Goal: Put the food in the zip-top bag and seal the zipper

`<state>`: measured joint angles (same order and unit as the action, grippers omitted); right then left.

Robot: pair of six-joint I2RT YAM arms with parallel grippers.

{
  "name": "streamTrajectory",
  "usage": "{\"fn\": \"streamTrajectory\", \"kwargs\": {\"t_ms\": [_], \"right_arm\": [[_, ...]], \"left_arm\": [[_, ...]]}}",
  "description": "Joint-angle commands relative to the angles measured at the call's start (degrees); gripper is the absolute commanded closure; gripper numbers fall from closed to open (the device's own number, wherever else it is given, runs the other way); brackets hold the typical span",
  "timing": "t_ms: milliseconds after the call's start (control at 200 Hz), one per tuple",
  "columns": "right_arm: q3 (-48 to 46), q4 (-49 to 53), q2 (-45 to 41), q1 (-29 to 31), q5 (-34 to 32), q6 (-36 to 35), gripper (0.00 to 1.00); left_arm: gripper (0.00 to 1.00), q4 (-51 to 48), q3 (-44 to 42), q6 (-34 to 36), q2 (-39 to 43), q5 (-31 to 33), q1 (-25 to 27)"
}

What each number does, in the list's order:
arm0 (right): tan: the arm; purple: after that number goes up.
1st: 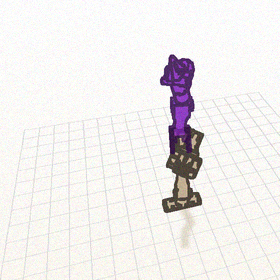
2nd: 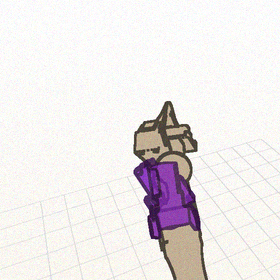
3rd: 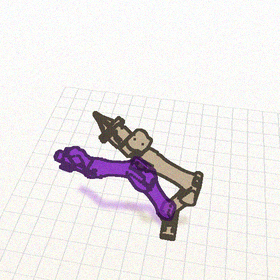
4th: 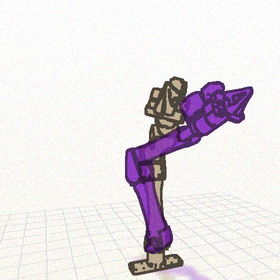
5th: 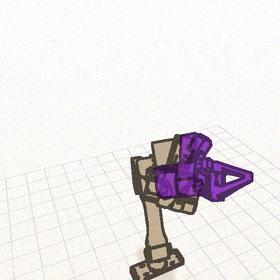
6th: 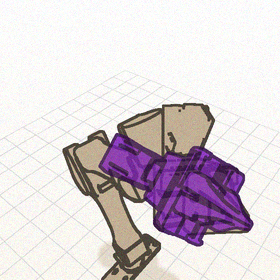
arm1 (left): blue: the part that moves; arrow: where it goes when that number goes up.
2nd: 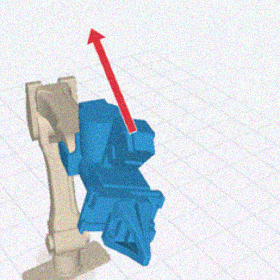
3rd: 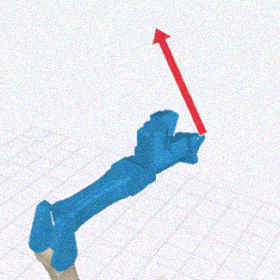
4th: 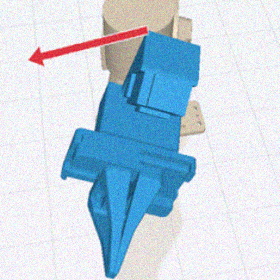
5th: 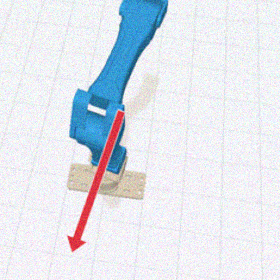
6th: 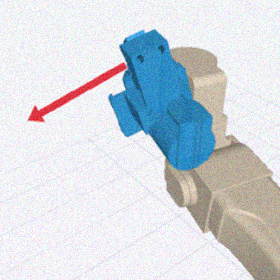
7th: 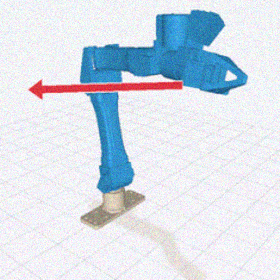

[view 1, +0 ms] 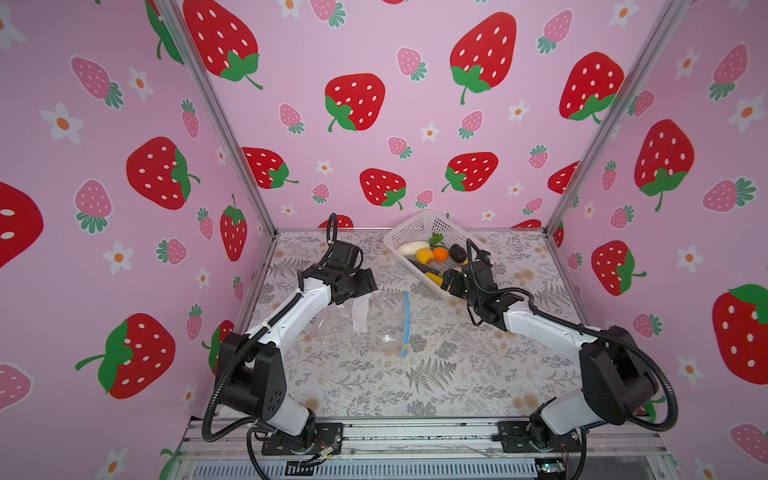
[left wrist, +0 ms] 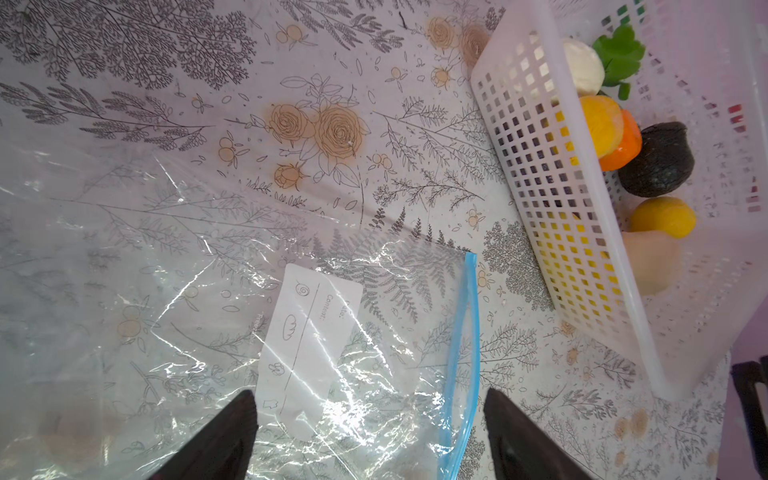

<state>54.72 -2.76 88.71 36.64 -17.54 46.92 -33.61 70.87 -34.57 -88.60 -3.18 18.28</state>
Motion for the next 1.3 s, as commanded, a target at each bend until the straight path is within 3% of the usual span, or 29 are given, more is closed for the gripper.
{"fn": "streamTrajectory", "kwargs": {"t_ms": [0, 535, 860, 1150, 1290], "right_arm": [[3.79, 6.61, 2.64, -1.02, -2.37, 1.94, 0.0], [7.02, 7.2, 10.18, -3.83, -8.26, -0.41, 0.33], [6.12, 4.48, 10.2, -9.76, -9.83, -5.44, 0.55], [6.87, 2.86, 10.88, -14.2, -11.69, -10.15, 0.57], [7.29, 0.42, 11.67, -16.19, -11.48, -16.21, 0.65]], "left_arm": [[0.12, -0.89, 2.36, 0.64, -0.5, -0.55, 0.0], [0.12, -1.34, 1.16, 0.92, -0.06, -0.86, -0.22], [0.13, -0.24, 1.76, 0.95, -1.23, -2.41, -0.18], [0.14, 0.55, 5.74, 0.73, -4.61, -4.06, -0.2], [0.14, 1.19, 9.33, 0.9, -6.96, -4.29, -0.27]]}}
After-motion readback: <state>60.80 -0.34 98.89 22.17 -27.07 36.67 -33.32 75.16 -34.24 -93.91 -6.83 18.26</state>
